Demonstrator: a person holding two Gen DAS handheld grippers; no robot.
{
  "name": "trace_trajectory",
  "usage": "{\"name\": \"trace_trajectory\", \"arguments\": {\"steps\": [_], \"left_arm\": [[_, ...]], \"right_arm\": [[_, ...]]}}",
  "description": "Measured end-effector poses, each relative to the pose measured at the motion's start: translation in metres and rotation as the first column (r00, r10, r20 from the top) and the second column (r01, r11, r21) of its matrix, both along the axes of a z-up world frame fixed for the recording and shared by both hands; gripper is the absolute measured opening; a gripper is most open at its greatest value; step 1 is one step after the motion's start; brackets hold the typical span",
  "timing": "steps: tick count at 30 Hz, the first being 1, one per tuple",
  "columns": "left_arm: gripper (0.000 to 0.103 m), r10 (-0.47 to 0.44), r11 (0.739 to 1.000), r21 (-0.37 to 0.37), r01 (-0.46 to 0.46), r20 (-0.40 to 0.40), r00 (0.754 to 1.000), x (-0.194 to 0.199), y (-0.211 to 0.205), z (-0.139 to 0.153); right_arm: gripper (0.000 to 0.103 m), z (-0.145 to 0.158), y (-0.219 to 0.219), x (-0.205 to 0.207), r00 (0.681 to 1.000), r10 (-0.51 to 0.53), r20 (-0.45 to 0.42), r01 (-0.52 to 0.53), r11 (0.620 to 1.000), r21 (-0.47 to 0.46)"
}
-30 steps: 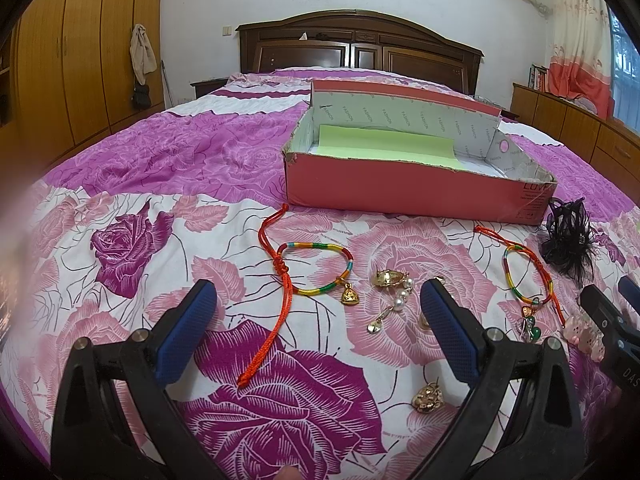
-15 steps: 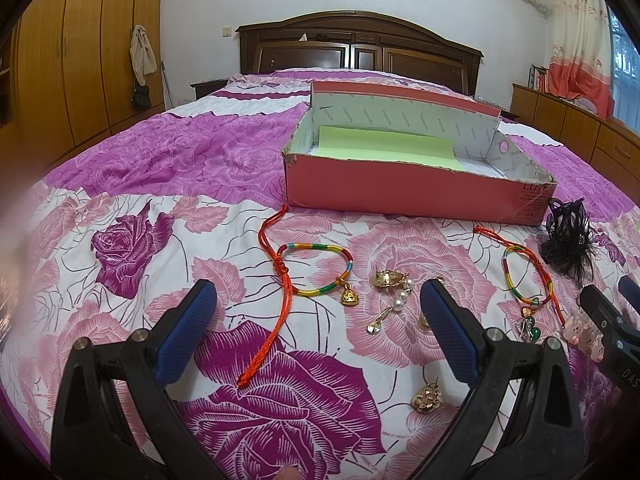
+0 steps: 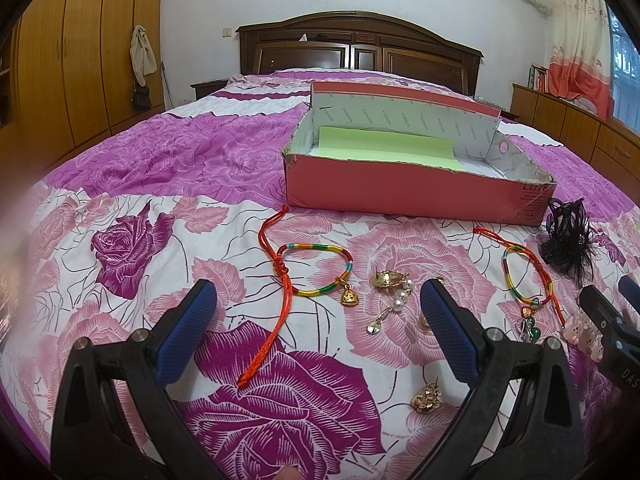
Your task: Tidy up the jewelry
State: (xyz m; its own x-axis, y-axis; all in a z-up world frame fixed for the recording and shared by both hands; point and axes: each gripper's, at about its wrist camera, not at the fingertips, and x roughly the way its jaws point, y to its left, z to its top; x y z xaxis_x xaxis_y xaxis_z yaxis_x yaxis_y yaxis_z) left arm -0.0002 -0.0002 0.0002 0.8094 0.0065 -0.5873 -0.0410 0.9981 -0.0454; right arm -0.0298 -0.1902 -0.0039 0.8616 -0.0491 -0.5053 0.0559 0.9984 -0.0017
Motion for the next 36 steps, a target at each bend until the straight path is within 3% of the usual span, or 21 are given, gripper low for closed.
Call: {"name": "trace_trajectory", "arguments": {"steps": [30, 36], "left_arm": [[0.095, -0.003, 1.0, 0.0, 0.003, 0.0, 1.0, 0.0, 0.0, 0.0], [0.095, -0.014, 1.0, -0.02, 0.014, -0.009, 1.0, 0.005, 0.007, 0.011]], "right_arm": [[0.103, 0.0, 0.0, 0.0, 1.0, 0.0, 0.002, 0.0, 1.0, -0.003], [0.103, 0.003, 0.0, -0.001, 1.0, -0.001, 0.007, 0.001, 1.0, 0.001]]}}
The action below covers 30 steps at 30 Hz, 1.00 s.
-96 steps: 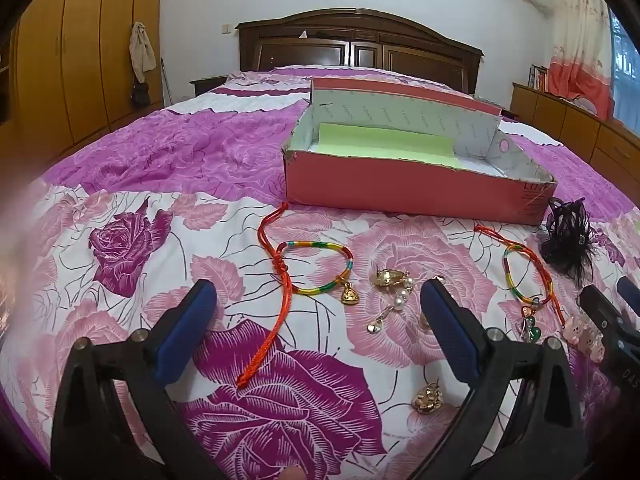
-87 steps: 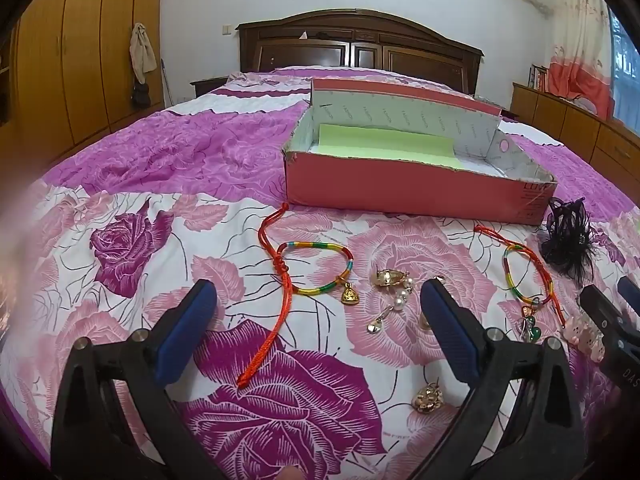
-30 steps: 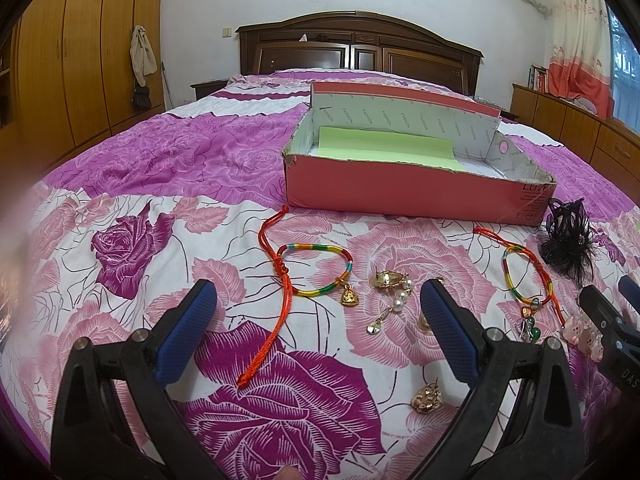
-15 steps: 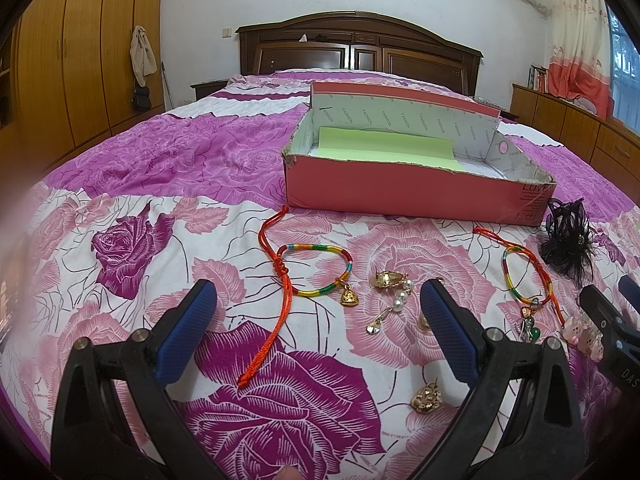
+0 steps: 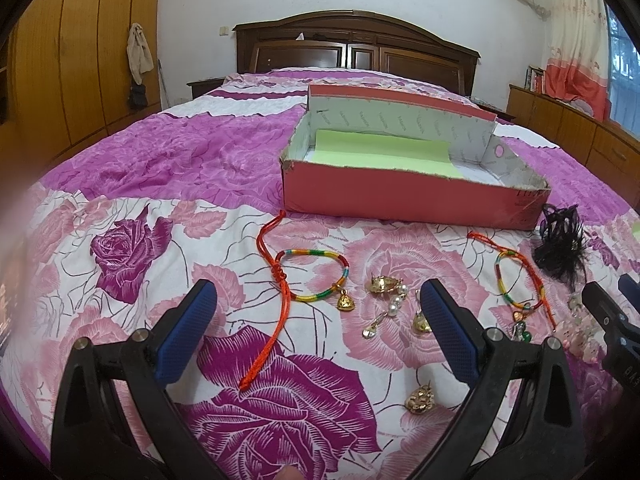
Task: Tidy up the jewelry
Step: 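Grasp the rainbow bracelet with the left tool while the right tool grasps the black lace hair clip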
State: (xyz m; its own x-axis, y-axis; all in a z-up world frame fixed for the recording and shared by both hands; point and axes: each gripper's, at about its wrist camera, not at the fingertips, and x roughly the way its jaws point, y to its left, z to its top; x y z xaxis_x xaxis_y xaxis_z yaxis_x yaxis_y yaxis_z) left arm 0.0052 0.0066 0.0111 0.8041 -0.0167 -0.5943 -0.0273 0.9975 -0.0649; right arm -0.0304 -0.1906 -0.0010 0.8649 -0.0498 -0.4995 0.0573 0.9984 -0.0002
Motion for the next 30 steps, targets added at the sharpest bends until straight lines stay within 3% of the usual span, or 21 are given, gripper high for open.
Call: {"name": "trace_trajectory", "arguments": {"steps": [13, 22, 30], "left_arm": [[0.095, -0.015, 0.999, -0.035, 0.011, -0.11, 0.994, 0.031, 0.02, 0.005], [0.092, -0.016, 0.999, -0.049, 0.004, -0.251, 0.968, 0.063, 0.03, -0.016], [0.092, -0.013, 1.0, -0.023, 0.006, -0.317, 0.948, 0.076, 0.031, -0.031]], "right_arm": [[0.103, 0.025, -0.016, 0.012, 0.999, -0.006, -0.041, 0.008, 0.998, 0.06], [0.103, 0.03, -0.024, 0.046, 0.991, -0.012, -0.134, 0.022, 0.997, 0.077], [0.103, 0.018, -0.023, 0.078, 0.972, 0.004, -0.235, 0.008, 0.999, 0.051]]}}
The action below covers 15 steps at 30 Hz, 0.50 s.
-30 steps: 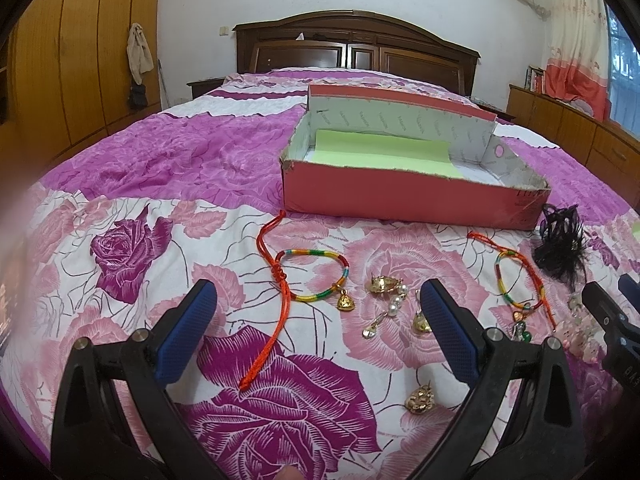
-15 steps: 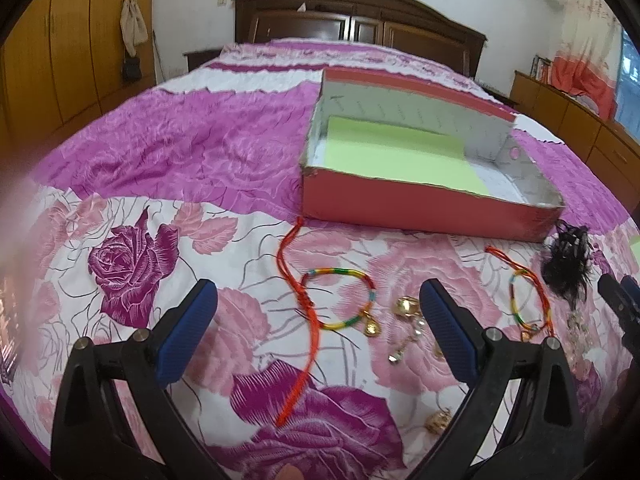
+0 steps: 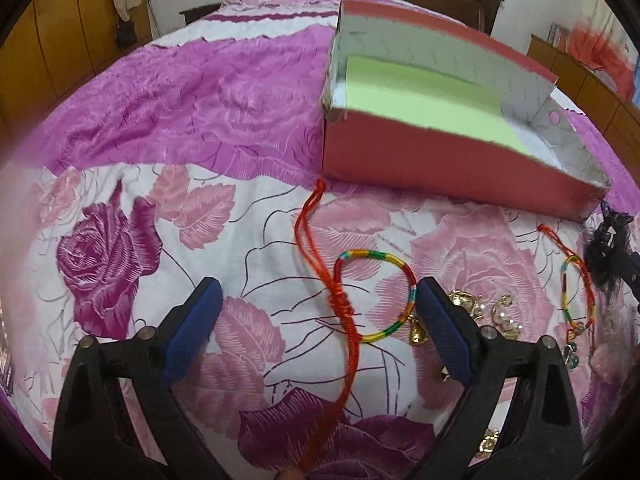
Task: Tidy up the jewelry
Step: 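Grasp the rainbow bracelet with the left tool while the right tool grasps the black lace hair clip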
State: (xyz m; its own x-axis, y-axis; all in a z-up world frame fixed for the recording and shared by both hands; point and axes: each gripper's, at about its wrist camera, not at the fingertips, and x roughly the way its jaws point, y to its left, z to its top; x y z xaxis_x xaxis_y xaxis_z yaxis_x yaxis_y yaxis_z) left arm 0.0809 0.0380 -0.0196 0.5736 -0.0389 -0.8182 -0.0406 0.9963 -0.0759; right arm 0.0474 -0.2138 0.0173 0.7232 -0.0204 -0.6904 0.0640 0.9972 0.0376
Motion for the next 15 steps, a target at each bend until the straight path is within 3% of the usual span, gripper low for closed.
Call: {"name": "trace_trajectory", "arguments": {"steps": [8, 15], "left_arm": [[0.098, -0.017, 1.0, -0.003, 0.017, -0.035, 0.999, 0.011, 0.003, -0.01], [0.095, -0.053, 0.999, 0.007, 0.053, -0.051, 0.997, 0.019, 0.001, -0.007]], "right_arm": [[0.103, -0.015, -0.001, 0.02, 0.998, 0.011, -0.068, -0.011, 1.0, -0.005], [0.099, -0.026, -0.003, 0.03, 0.993, 0.012, -0.114, -0.011, 1.0, 0.004]]}}
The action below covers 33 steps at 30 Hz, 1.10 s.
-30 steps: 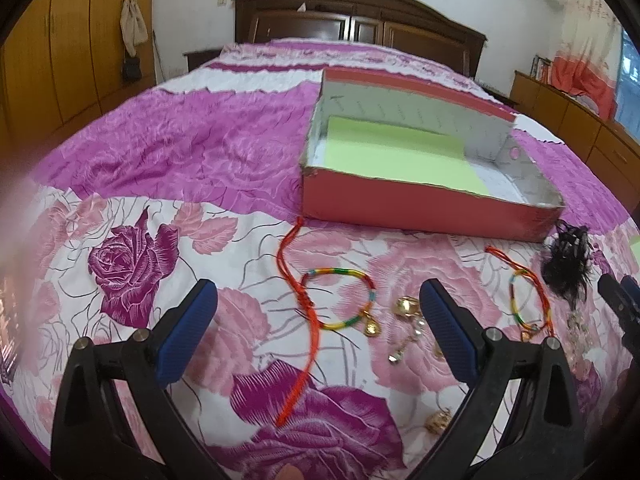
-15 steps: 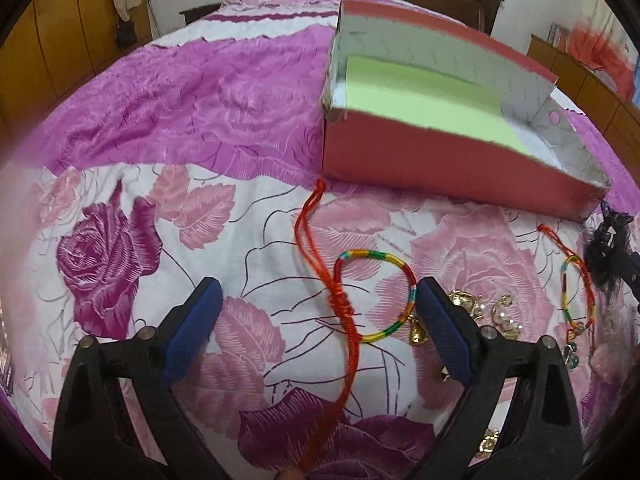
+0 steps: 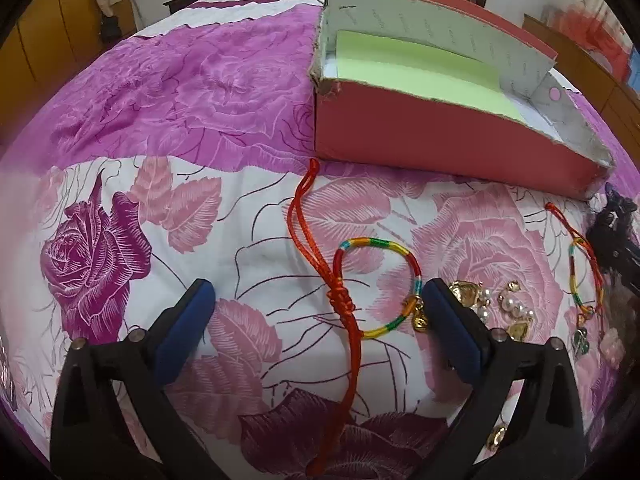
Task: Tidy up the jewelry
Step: 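Grasp the rainbow bracelet with the left tool while the right tool grasps the black lace hair clip, then carry both items into the pink box and open both tools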
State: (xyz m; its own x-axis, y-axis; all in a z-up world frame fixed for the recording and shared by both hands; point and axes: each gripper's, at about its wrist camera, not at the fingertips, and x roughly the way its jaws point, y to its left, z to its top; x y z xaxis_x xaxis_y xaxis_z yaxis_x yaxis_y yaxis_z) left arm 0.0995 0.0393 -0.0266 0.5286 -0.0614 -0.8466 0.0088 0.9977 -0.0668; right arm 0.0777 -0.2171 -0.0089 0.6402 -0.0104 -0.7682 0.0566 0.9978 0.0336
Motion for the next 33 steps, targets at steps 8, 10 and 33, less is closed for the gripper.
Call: {"name": "trace_trajectory", "arguments": {"steps": [8, 10, 33], "left_arm": [[0.054, -0.031, 0.999, 0.044, 0.028, 0.08, 0.996, -0.02, -0.006, 0.013], [0.042, -0.033, 0.999, 0.046, 0.029, 0.093, 0.995, -0.024, -0.005, 0.015], [0.009, -0.025, 0.998, -0.048, 0.036, 0.203, 0.979, -0.046, 0.018, 0.049]], "right_arm": [[0.091, -0.002, -0.003, 0.001, 1.0, 0.005, -0.007, -0.004, 0.999, 0.034], [0.086, 0.0, -0.001, -0.001, 1.0, 0.016, 0.002, -0.016, 0.999, 0.03], [0.058, 0.021, 0.004, -0.033, 0.996, 0.043, 0.083, -0.046, 0.998, 0.035]]}}
